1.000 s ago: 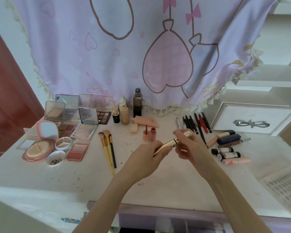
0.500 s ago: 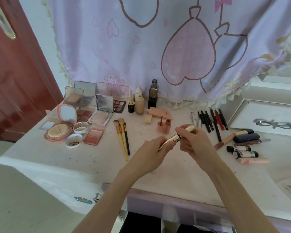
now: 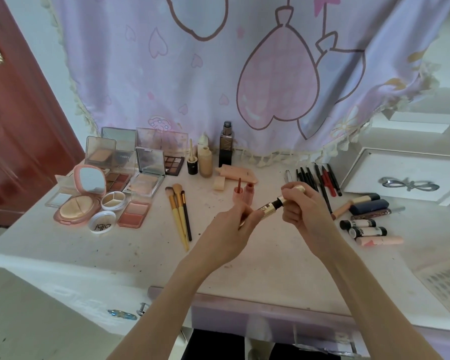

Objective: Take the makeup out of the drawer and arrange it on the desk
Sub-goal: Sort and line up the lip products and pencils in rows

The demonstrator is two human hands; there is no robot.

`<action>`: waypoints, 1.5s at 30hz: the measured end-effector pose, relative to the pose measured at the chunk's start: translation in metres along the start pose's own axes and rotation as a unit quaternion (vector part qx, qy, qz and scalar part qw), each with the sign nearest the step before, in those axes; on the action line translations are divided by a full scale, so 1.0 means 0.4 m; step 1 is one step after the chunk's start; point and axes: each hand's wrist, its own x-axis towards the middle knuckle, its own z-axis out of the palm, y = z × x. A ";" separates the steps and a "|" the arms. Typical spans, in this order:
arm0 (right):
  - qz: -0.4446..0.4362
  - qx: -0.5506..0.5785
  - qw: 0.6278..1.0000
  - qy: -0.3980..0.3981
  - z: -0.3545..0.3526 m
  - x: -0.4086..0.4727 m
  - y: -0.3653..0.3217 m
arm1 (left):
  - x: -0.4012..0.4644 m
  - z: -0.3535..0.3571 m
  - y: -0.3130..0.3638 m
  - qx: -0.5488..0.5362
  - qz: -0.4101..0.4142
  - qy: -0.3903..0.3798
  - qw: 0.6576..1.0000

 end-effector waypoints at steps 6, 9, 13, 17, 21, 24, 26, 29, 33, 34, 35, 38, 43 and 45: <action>-0.019 -0.071 0.995 -0.065 -0.036 0.003 -0.011 | 0.002 0.001 0.006 0.005 0.002 -0.023 1.000; -0.016 -0.074 0.994 -0.077 -0.057 -0.004 -0.024 | -0.001 0.007 0.003 0.017 0.017 -0.032 0.999; -0.014 -0.033 0.999 -0.014 -0.084 -0.007 -0.033 | 0.006 0.018 0.001 0.034 0.023 -0.043 0.998; -0.034 -0.076 0.995 0.051 -0.104 -0.015 -0.041 | 0.007 0.031 -0.006 0.027 0.014 -0.054 0.998; -0.034 -0.068 0.994 0.084 -0.130 -0.020 -0.041 | 0.012 0.049 0.006 0.011 0.016 -0.065 0.998; -0.041 -0.081 0.991 0.097 -0.147 -0.019 -0.043 | 0.013 0.061 0.017 0.012 0.015 -0.069 0.997; -0.048 -0.085 0.990 0.102 -0.156 -0.019 -0.044 | 0.010 0.067 0.024 0.009 0.013 -0.073 0.997; -0.059 -0.065 0.989 0.123 -0.171 -0.018 -0.045 | 0.009 0.076 0.035 0.009 0.016 -0.076 0.997; -0.061 -0.023 0.989 0.133 -0.184 -0.020 -0.044 | 0.009 0.082 0.049 0.009 0.019 -0.082 0.996; -0.064 -0.016 0.989 0.134 -0.186 -0.021 -0.045 | 0.009 0.083 0.052 0.010 0.020 -0.084 0.996; -0.066 -0.012 0.989 0.135 -0.189 -0.022 -0.047 | 0.008 0.083 0.054 0.012 0.021 -0.086 0.996; -0.070 -0.024 0.986 0.152 -0.201 -0.021 -0.051 | 0.009 0.085 0.064 0.013 0.025 -0.089 0.996; -0.068 -0.012 0.980 0.189 -0.231 -0.019 -0.061 | 0.009 0.088 0.072 0.011 0.030 -0.083 0.996; -0.074 -0.005 0.973 0.220 -0.260 -0.019 -0.077 | 0.007 0.073 0.060 0.002 0.020 -0.072 0.997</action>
